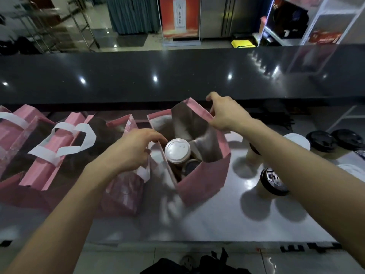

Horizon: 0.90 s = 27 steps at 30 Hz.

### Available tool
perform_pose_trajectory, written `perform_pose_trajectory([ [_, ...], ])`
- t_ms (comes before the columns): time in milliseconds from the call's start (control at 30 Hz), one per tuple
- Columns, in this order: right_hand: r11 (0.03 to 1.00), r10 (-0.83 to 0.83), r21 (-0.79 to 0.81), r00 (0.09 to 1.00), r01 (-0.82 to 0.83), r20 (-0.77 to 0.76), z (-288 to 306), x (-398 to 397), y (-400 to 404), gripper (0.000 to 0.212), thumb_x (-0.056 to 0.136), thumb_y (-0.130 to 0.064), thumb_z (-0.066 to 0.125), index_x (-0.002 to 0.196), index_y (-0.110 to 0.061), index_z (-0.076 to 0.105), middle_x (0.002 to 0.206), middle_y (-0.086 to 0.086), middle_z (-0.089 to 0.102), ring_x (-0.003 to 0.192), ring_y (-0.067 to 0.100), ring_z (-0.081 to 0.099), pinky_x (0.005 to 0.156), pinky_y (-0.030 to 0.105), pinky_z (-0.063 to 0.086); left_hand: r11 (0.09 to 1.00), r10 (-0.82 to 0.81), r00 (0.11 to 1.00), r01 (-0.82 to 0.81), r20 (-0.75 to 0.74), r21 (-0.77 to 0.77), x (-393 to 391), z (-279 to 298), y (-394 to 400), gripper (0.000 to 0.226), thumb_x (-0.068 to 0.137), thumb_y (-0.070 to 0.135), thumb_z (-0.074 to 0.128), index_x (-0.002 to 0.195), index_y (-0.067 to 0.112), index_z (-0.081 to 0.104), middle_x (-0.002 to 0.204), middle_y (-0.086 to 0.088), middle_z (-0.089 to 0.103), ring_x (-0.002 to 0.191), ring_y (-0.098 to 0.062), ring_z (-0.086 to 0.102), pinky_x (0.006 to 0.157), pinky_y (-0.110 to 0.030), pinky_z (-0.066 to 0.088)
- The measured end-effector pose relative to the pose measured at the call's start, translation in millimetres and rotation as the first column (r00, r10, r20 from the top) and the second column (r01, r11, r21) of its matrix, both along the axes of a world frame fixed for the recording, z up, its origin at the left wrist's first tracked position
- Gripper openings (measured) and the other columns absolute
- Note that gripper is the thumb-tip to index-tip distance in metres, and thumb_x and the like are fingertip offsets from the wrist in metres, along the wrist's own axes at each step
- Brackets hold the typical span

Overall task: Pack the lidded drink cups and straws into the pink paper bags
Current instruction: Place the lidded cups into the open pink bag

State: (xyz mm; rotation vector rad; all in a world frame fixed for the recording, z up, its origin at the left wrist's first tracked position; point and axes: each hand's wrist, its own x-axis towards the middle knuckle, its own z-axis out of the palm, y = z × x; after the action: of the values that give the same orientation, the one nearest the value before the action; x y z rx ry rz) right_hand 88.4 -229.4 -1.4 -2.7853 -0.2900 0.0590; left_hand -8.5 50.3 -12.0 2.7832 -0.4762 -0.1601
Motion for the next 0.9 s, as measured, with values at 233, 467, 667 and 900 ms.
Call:
perform_pose_trajectory([
  [233,0.941,0.133,-0.313,0.991,-0.132,-0.016,-8.3,9.7,-15.0,0.084,0.064,-0.043,0.095,0.125,-0.015,0.045,0.105,0.005,0.060,0.088,0.031,0.063,0.072,0.042,0.056,0.991,-0.097,0.960,0.119,0.264,-0.069,12.4,-12.5,-47.5,0.005,0.090,0.024,0.085,0.095,0.025,0.086,0.081,0.017,0.063,0.079,-0.006,0.054,0.079,-0.037,0.052],
  [467,0.935,0.240,-0.299,0.962,-0.191,0.134,-11.9,9.7,-24.1,0.032,0.088,-0.015,0.067,0.118,-0.017,0.056,0.105,0.008,0.071,0.091,0.034,0.069,0.075,0.045,0.057,0.973,-0.101,0.984,0.128,0.144,-0.190,11.0,-20.2,-65.6,0.015,0.086,0.047,0.089,0.097,0.039,0.083,0.078,0.030,0.072,0.076,0.006,0.063,0.070,-0.022,0.046],
  [667,0.938,0.311,-0.215,0.934,-0.272,0.173,-4.1,7.0,-30.6,0.029,0.101,-0.030,0.064,0.128,-0.024,0.072,0.118,0.001,0.067,0.105,0.026,0.066,0.090,0.042,0.055,0.953,-0.009,0.946,0.106,0.323,-0.284,44.1,-12.9,-56.4,0.017,0.092,0.042,0.085,0.107,0.036,0.080,0.095,0.020,0.074,0.087,-0.003,0.067,0.075,-0.030,0.057],
  [900,0.968,0.251,-0.030,0.947,-0.250,0.200,-5.9,10.6,-38.2,0.015,0.102,-0.031,0.072,0.111,-0.023,0.080,0.108,-0.004,0.074,0.102,0.020,0.067,0.092,0.041,0.056,0.994,-0.105,0.882,0.076,0.460,0.081,93.7,-16.6,-57.0,0.025,0.095,0.030,0.079,0.119,0.025,0.075,0.117,0.005,0.072,0.112,-0.022,0.066,0.102,-0.043,0.049],
])
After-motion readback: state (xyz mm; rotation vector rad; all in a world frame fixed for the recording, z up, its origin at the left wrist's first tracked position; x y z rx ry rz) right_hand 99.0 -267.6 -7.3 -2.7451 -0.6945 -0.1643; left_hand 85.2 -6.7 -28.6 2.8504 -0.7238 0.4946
